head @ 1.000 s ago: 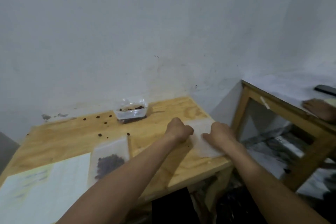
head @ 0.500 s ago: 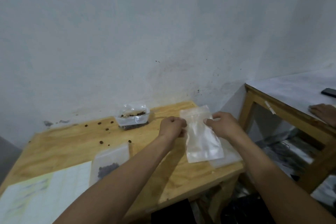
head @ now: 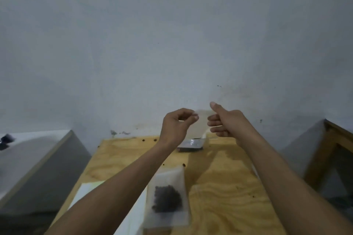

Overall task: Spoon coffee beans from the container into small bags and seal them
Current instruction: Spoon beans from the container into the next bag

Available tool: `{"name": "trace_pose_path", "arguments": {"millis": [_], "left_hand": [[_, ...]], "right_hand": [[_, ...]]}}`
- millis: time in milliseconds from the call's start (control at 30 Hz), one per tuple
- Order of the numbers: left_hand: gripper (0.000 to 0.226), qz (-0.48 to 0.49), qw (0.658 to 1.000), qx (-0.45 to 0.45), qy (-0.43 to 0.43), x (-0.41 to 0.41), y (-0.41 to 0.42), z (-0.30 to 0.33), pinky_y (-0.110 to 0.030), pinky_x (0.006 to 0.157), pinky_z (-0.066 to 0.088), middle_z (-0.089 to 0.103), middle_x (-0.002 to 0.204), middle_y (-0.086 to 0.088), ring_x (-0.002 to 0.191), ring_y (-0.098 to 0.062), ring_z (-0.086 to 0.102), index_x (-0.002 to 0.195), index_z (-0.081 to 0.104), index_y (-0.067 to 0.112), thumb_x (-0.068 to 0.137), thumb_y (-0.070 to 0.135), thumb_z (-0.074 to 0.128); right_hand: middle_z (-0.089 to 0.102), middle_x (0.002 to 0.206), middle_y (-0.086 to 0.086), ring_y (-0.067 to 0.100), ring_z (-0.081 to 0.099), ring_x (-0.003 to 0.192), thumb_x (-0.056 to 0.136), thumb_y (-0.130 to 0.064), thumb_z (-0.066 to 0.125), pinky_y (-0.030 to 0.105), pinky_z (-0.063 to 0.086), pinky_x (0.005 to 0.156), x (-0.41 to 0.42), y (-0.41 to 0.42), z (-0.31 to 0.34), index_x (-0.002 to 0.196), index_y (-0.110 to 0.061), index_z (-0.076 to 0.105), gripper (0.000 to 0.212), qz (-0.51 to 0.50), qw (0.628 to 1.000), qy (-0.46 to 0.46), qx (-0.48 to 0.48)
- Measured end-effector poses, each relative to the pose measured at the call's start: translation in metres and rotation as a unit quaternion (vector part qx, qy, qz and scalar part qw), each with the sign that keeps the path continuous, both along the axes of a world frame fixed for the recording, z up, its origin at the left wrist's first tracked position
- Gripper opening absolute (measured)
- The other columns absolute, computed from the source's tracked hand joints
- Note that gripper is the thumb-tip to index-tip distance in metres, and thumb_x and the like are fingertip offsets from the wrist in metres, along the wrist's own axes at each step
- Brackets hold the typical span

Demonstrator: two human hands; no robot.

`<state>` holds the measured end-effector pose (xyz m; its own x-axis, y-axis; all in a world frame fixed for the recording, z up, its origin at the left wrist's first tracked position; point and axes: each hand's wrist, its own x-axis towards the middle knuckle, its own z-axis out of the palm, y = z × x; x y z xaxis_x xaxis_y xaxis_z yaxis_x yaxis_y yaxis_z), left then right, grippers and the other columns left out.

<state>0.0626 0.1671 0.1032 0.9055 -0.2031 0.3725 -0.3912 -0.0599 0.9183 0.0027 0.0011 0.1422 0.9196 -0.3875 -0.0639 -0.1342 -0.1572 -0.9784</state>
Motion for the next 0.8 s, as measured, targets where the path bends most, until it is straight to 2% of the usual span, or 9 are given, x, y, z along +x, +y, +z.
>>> {"name": "trace_pose_path", "arguments": {"millis": [133,233,300,367,467,600,733,800], "left_hand": [[0.006,0.010,0.998,0.054,-0.031,0.006,0.023,-0.001,-0.016,0.071,0.051,0.077,0.089,0.008,0.082,-0.006,0.069,0.095,0.080,0.015,0.088,0.015,0.079],[0.022,-0.028,0.994,0.106,-0.007,0.007,0.032,0.003,-0.015,0.066,0.051,0.076,0.096,0.010,0.086,-0.003,0.071,0.104,0.076,0.021,0.087,0.032,0.082],[0.038,-0.051,0.993,0.102,0.008,0.009,0.032,0.007,-0.022,0.076,0.057,0.077,0.101,0.008,0.094,-0.005,0.072,0.108,0.075,0.023,0.083,0.050,0.081],[0.043,-0.061,0.994,0.087,0.019,0.011,0.028,0.013,-0.032,0.087,0.060,0.078,0.100,0.005,0.095,-0.009,0.074,0.105,0.077,0.020,0.081,0.055,0.081],[0.029,-0.076,0.992,0.083,0.049,0.016,0.025,0.020,-0.034,0.083,0.060,0.079,0.092,-0.003,0.084,-0.015,0.074,0.098,0.079,0.011,0.087,0.037,0.082],[0.017,-0.106,0.987,0.064,0.100,0.024,0.021,0.025,-0.038,0.083,0.064,0.078,0.087,-0.018,0.079,-0.024,0.075,0.093,0.078,-0.003,0.093,0.012,0.069],[0.024,-0.077,0.989,0.062,0.113,0.027,0.013,0.026,-0.044,0.079,0.065,0.074,0.083,-0.027,0.079,-0.035,0.076,0.088,0.073,-0.014,0.093,0.008,0.065],[0.022,-0.063,0.990,0.091,0.087,0.030,0.009,0.022,-0.046,0.078,0.065,0.075,0.079,-0.024,0.077,-0.035,0.077,0.084,0.074,-0.011,0.092,0.008,0.065]], "right_hand": [[0.079,0.081,0.010,0.016,0.070,0.063,0.089,-0.020,0.069,0.025,0.053,0.055,0.019,0.016,0.001,0.092,0.000,0.075,0.021,0.019,1.000,-0.001,0.024],[0.076,0.076,0.008,0.014,0.065,0.063,0.089,-0.021,0.074,0.025,0.051,0.057,0.030,0.019,-0.001,0.083,-0.003,0.076,0.020,0.027,0.999,-0.037,0.029],[0.072,0.069,0.003,0.012,0.061,0.061,0.089,-0.027,0.075,0.024,0.050,0.059,0.036,0.020,-0.004,0.075,-0.007,0.076,0.025,0.044,0.997,-0.059,0.010],[0.068,0.061,-0.003,0.008,0.060,0.056,0.090,-0.033,0.075,0.021,0.050,0.058,0.040,0.021,-0.007,0.068,-0.012,0.073,0.031,0.062,0.995,-0.074,-0.005],[0.069,0.060,-0.006,0.006,0.062,0.058,0.092,-0.041,0.072,0.020,0.051,0.060,0.041,0.019,-0.010,0.068,-0.013,0.071,0.036,0.094,0.991,-0.090,-0.021],[0.078,0.077,0.001,0.008,0.069,0.070,0.090,-0.048,0.068,0.021,0.054,0.068,0.045,0.011,-0.012,0.087,-0.005,0.077,0.044,0.123,0.988,-0.084,-0.042],[0.077,0.078,0.002,0.008,0.070,0.072,0.094,-0.044,0.065,0.019,0.055,0.066,0.049,0.006,-0.016,0.088,-0.002,0.075,0.044,0.133,0.986,-0.080,-0.058],[0.078,0.083,0.007,0.012,0.071,0.077,0.097,-0.040,0.064,0.021,0.057,0.070,0.051,0.002,-0.021,0.091,0.000,0.074,0.041,0.141,0.984,-0.079,-0.068]]}}
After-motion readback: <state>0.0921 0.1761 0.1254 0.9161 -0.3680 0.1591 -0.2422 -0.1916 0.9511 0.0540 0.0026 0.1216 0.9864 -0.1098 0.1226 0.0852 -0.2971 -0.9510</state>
